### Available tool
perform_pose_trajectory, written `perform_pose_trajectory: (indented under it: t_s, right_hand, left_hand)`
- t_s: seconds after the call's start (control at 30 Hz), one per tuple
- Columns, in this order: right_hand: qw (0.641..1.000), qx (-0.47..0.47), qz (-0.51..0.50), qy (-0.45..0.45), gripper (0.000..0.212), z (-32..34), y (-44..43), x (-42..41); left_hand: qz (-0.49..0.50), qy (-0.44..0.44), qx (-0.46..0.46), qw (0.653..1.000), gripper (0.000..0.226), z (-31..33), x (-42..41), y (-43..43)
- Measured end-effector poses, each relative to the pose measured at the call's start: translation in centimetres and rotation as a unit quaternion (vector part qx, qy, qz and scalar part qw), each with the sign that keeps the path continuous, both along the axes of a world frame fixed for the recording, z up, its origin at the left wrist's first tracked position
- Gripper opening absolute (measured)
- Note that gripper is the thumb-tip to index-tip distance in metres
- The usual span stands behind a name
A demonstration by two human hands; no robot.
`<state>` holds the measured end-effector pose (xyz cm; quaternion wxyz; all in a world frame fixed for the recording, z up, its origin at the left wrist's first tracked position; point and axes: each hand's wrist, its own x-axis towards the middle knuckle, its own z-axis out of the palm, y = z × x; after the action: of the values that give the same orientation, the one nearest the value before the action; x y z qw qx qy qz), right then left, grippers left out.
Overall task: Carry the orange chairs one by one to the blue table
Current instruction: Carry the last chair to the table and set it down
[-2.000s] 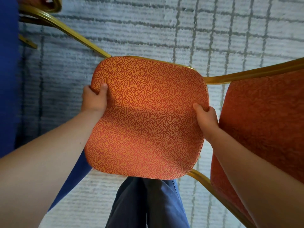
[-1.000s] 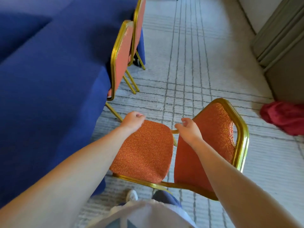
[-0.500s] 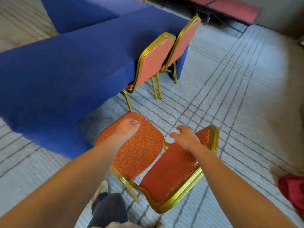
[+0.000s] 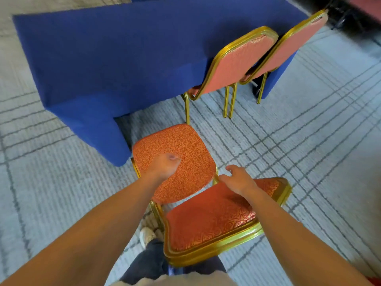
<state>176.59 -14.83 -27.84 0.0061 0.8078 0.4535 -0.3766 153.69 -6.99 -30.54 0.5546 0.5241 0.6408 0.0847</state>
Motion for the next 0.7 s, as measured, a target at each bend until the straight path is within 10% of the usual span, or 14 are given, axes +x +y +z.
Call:
perform_pose_trajectory:
  t_s: [0.7]
  right_hand:
    - [0.92,-0.196,0.339,0.035,0.04,-6.1,5.9,7.4]
  left_hand:
    - [0.198,0.212,-0.112,0.951,0.039,-2.7,4.0,-12.1]
